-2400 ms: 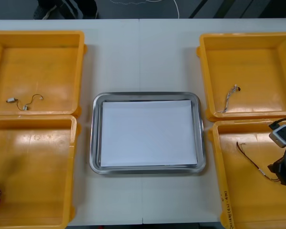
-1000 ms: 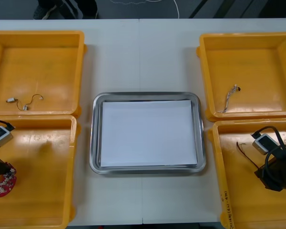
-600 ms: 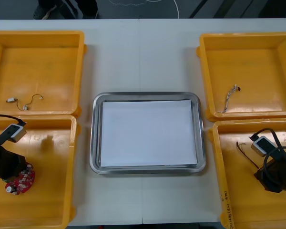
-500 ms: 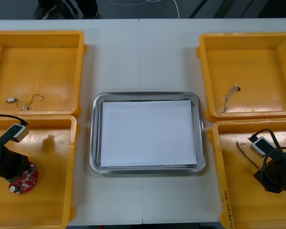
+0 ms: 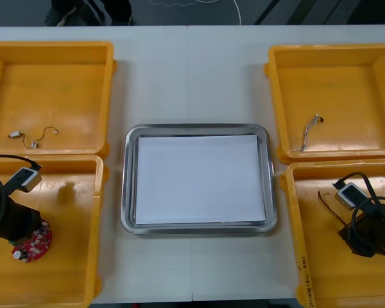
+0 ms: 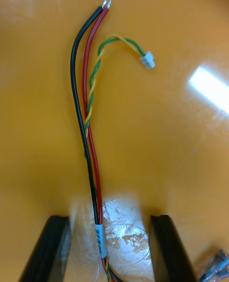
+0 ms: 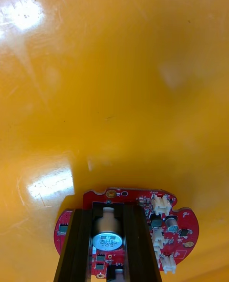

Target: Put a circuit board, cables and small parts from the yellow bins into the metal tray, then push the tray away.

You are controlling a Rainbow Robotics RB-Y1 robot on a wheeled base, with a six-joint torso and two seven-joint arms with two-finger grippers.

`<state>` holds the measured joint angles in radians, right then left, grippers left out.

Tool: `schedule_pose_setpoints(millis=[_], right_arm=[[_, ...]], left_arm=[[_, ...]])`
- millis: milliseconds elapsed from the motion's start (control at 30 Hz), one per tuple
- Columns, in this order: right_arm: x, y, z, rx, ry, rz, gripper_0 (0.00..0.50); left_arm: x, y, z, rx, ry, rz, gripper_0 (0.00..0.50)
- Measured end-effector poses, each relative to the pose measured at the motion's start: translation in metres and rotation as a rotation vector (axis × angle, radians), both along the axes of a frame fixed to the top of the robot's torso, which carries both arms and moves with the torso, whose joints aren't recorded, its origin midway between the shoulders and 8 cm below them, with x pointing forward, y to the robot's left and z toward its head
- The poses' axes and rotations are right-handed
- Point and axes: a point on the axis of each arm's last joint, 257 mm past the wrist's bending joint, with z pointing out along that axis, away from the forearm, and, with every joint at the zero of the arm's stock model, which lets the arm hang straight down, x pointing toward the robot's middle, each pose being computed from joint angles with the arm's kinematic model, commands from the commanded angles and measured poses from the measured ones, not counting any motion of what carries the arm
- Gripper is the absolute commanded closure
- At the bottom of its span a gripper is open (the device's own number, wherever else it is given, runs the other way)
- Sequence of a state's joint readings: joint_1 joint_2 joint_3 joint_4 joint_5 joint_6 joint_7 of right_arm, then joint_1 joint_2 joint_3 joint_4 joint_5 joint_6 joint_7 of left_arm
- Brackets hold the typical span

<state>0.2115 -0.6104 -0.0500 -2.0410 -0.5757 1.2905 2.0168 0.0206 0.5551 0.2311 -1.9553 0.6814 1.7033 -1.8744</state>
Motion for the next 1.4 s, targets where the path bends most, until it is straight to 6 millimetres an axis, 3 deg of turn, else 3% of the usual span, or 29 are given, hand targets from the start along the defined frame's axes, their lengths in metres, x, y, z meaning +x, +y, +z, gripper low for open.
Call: schedule_pose_setpoints(millis=[33,67,133,200,333,500,767,1033,1400], right_arm=[[0.001,0.000,0.001,0.000,-0.003,0.000,0.231],[0.002,0.000,0.001,0.001,-0.007,0.001,0.293],[0.004,0.000,0.002,0.001,-0.011,0.001,0.375],[0.005,0.000,0.002,0.002,-0.013,0.000,0.396],[0.007,0.000,0.003,0.002,-0.015,0.000,0.500],[0.008,0.000,0.003,0.002,-0.016,0.000,0.500],[0.008,0.004,0.004,0.015,-0.012,0.004,0.500],[-0.011,0.016,0.012,0.024,0.077,0.036,0.500],[-0.026,0.044,0.049,0.101,0.107,0.069,0.500]], left_arm=[[0.000,0.000,0.000,0.000,0.001,-0.001,0.167],[0.000,0.000,0.000,0.000,0.001,-0.001,0.083],[0.000,0.000,0.000,0.000,0.000,-0.001,0.014],[0.000,-0.001,0.001,-0.002,-0.001,-0.003,0.000],[0.004,-0.007,0.005,-0.027,-0.012,-0.011,0.000],[0.012,-0.009,0.023,-0.071,-0.049,-0.007,0.000],[0.011,0.007,0.043,-0.072,-0.075,0.031,0.000],[0.001,0.012,0.048,-0.076,-0.048,0.080,0.000],[-0.021,0.019,0.045,-0.226,0.014,0.642,0.000]])
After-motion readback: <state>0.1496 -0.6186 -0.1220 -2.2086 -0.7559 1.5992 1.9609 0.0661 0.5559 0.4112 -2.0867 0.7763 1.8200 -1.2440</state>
